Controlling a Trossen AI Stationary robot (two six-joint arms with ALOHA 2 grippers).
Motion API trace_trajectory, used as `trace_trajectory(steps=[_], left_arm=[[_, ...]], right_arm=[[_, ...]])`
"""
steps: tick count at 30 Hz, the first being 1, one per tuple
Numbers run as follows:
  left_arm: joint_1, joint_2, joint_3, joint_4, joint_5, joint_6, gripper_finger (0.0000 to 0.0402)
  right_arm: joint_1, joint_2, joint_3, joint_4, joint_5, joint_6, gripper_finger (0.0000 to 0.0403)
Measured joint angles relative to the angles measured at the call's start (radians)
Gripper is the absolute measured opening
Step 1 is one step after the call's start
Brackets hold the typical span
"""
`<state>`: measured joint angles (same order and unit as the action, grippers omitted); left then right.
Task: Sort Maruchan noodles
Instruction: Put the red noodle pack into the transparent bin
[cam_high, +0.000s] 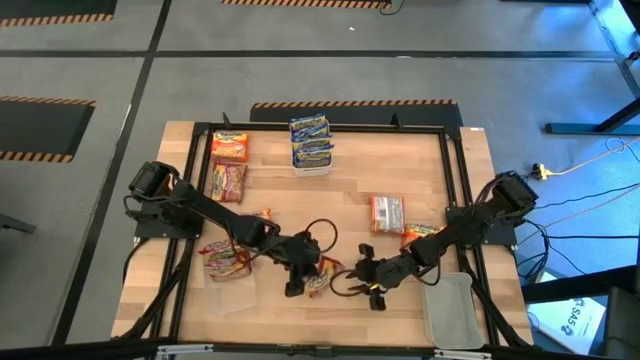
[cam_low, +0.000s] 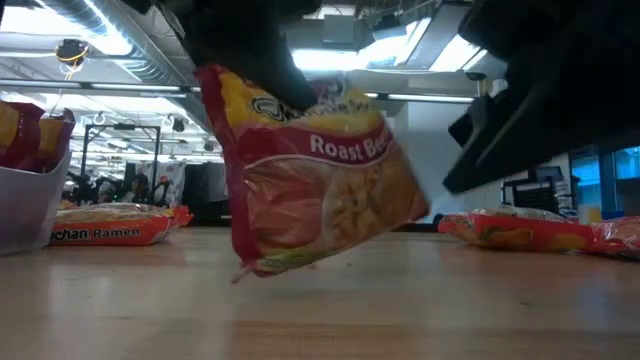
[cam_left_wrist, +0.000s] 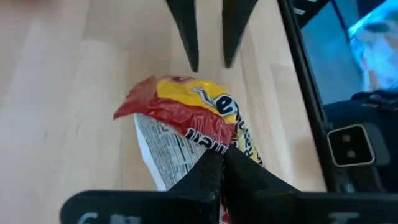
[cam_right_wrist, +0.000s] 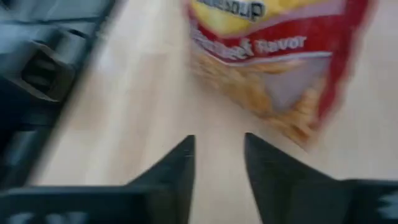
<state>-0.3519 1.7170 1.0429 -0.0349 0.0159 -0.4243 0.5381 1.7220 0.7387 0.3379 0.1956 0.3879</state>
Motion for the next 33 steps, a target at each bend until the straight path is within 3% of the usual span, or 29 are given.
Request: trace_trajectory(steps=[5,12,23,29,33], left_arm=[[-0.032,0.001,0.000,-0.003,-0.031,0.135,0.0000],[-0.057,0.001,0.000,-0.002,-0.083,0.226,0.0000],[-0.055,0.001,0.000,0.005,-0.108,0.252,0.0000],[-0.052,0.002,0.000,0.005,-0.142,0.250,0.0000],[-0.052,0.002,0.000,0.011,-0.144,0.227,0.0000]], right_arm=[[-0.040,-0.065,0.001,-0.003,-0.063,-0.016,0.0222],[-0.088,-0.039,0.002,0.093,0.016,-0.027,0.0285],[-0.106,0.119,0.002,0.334,-0.179,-0.026,0.0293],[-0.107,0.174,0.023,0.352,-0.153,-0.024,0.0291],[-0.107,0.204,0.053,0.344,-0.152,-0.049,0.0261]])
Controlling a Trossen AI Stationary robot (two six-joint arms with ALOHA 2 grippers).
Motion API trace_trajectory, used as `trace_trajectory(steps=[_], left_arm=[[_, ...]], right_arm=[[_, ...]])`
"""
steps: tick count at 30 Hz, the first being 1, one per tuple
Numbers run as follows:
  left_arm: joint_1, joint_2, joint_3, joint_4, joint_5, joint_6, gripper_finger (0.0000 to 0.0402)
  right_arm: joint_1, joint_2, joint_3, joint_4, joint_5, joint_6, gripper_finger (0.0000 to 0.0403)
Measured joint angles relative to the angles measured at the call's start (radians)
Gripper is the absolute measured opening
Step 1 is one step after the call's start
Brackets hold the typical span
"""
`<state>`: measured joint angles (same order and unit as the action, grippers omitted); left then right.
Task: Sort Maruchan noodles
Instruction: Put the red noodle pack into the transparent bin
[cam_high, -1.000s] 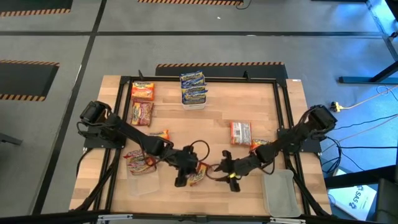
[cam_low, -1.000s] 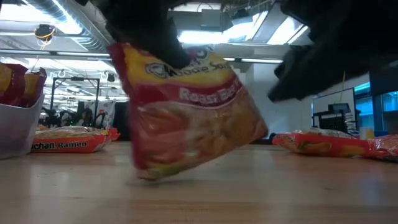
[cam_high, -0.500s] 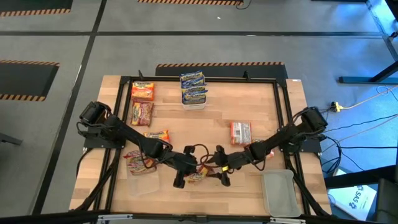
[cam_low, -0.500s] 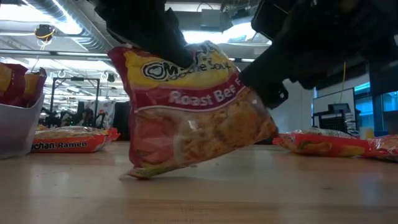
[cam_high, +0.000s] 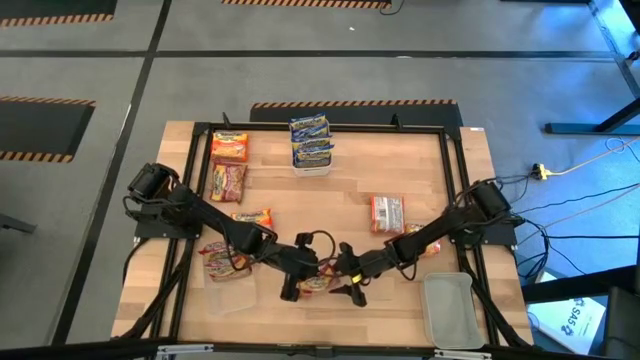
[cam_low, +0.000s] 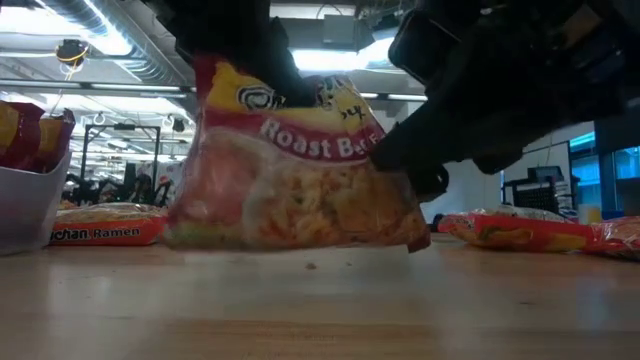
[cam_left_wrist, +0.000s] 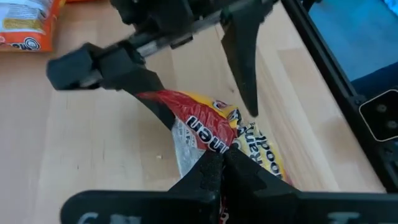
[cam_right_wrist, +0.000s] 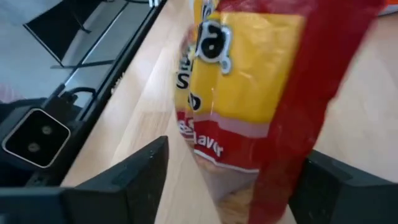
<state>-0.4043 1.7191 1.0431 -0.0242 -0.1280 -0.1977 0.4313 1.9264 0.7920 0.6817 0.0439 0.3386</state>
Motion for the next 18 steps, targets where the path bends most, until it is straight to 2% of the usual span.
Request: trace_trajectory(steps=[6,12,15,18], left_arm=[[-0.003,0.000,0.000,0.015,-0.001,-0.002,0.0000],[-0.002,0.000,0.000,0.017,0.017,-0.090,0.0001],[0.014,0.000,0.000,0.004,0.030,-0.190,0.0019],[0.038,0.000,0.000,-0.013,0.092,-0.296,0.0053]], right_arm=[[0.000,0.038,0.028,-0.002,0.000,-0.017,0.0194],[0.000,0.038,0.031,0.003,-0.001,-0.039,0.0118],[0.000,0.038,0.031,-0.011,0.001,-0.055,0.0099],[0.000,0.038,0.031,-0.025,0.029,-0.059,0.0097]])
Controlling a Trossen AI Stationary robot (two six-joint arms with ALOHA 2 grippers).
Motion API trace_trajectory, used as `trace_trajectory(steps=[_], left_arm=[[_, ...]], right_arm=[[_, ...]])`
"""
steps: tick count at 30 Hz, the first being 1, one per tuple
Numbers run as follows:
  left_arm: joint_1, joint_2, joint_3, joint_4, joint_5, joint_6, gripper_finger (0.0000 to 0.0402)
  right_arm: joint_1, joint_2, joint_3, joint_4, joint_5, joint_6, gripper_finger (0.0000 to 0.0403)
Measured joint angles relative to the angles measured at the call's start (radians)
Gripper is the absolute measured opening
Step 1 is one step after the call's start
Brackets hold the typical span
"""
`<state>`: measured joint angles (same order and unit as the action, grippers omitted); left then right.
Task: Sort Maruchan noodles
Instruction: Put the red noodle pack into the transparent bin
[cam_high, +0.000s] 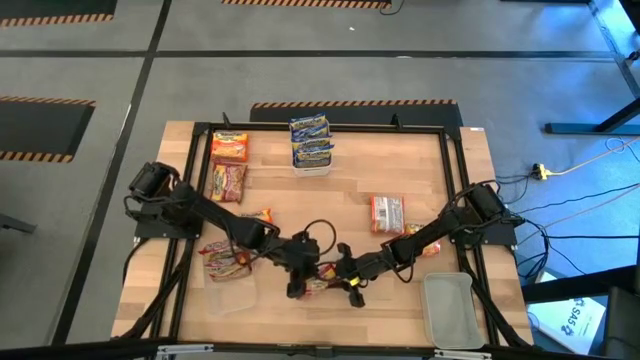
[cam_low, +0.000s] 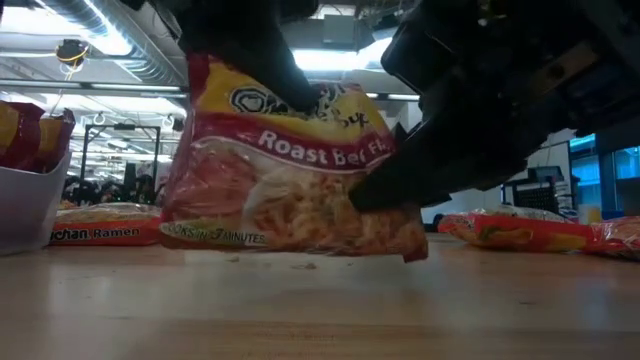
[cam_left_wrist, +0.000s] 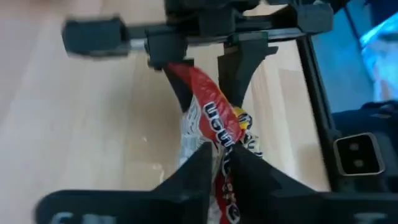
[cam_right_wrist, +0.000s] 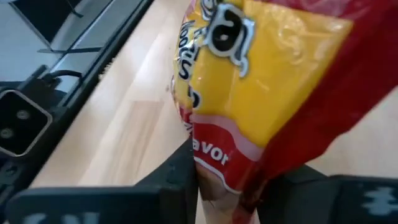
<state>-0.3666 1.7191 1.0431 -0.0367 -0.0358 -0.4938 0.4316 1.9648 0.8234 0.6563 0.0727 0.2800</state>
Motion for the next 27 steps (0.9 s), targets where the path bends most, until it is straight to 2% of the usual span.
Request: trace_trajectory(steps=[8,12,18,23,27], left_arm=[[0.047,0.000,0.000,-0.006,0.113,-0.171,0.0157],[0.059,0.000,0.000,-0.009,0.115,-0.224,0.0196],[0.071,0.000,0.000,-0.077,0.064,-0.230,0.0210],[0.064,0.023,0.000,-0.004,0.090,-0.233,0.0211],[0.049,0.029,0.002,0.057,0.093,-0.236,0.0211]], right_arm=[[0.000,0.000,0.000,-0.062,0.082,-0.050,0.0085],[0.000,0.000,0.001,-0.078,0.120,-0.054,0.0084],[0.014,0.000,0.001,-0.062,0.103,-0.085,0.0083],[0.014,0.000,0.001,-0.058,0.110,-0.087,0.0083],[0.011,0.000,0.001,-0.063,0.156,-0.094,0.0083]])
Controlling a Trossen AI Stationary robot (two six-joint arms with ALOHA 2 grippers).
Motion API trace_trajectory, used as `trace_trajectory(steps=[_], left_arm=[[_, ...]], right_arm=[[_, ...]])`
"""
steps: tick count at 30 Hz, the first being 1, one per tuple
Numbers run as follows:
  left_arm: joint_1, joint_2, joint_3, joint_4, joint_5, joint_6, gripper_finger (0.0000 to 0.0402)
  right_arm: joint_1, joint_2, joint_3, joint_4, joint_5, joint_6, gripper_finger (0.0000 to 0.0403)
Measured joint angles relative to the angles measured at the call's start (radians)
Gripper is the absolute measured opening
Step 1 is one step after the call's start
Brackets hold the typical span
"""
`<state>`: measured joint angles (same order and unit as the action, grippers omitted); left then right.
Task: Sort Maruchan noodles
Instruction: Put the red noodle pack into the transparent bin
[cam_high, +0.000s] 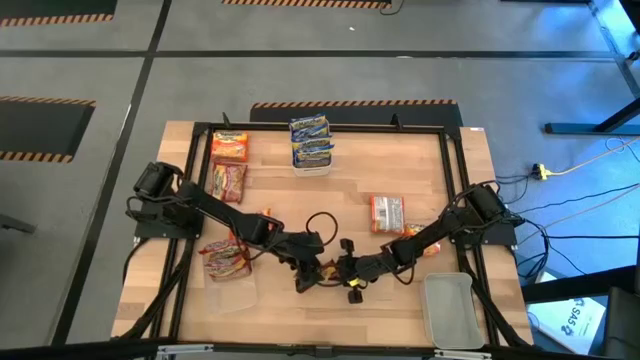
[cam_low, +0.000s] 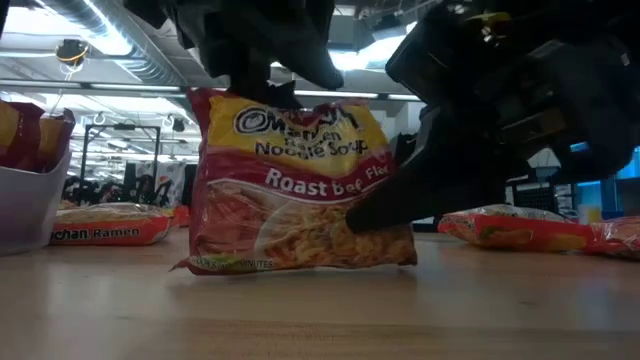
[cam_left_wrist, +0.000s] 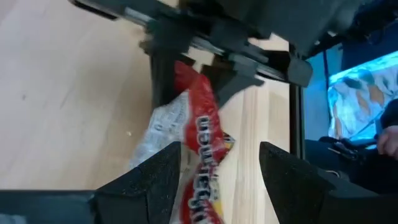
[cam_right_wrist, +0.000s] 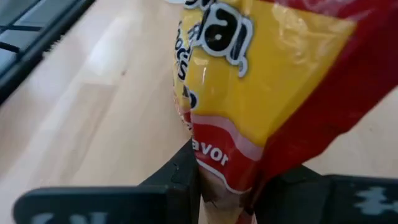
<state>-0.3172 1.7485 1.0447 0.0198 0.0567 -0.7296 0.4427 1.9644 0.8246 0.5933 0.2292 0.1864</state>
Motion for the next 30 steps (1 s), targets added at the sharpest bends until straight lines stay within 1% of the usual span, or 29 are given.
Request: trace_trajectory(steps=[4,6,9,12,15,19,22,25,30], left_arm=[[-0.007,0.000,0.000,-0.024,-0.016,-0.002,0.0211],[-0.007,0.012,0.000,-0.014,-0.005,-0.008,0.0211],[-0.012,0.016,-0.002,-0.020,-0.005,-0.019,0.0211],[-0.014,0.030,0.000,-0.034,0.010,-0.020,0.0211],[-0.019,0.029,0.000,-0.038,0.019,-0.027,0.0211],[-0.021,0.001,-0.002,-0.057,0.061,-0.005,0.0211],[-0.016,-0.024,-0.002,-0.067,0.071,-0.004,0.0211],[-0.007,-0.031,-0.002,-0.060,0.070,0.023,0.0211],[0.004,-0.031,-0.002,-0.049,0.024,0.030,0.0211]], right_arm=[[0.001,0.000,0.000,0.026,0.003,0.000,0.0083],[0.002,0.000,0.002,0.040,-0.005,-0.007,0.0083],[0.002,0.000,0.038,0.003,-0.004,-0.011,0.0083],[0.004,0.000,0.080,-0.084,-0.011,-0.011,0.0083],[0.003,0.000,0.109,-0.151,0.014,-0.010,0.0083],[0.003,0.000,0.114,-0.152,0.019,-0.013,0.0083],[0.014,-0.001,0.115,-0.147,0.018,-0.035,0.0083],[0.017,-0.001,0.115,-0.141,0.032,-0.041,0.0083],[0.017,-0.001,0.115,-0.143,0.033,-0.037,0.0083]])
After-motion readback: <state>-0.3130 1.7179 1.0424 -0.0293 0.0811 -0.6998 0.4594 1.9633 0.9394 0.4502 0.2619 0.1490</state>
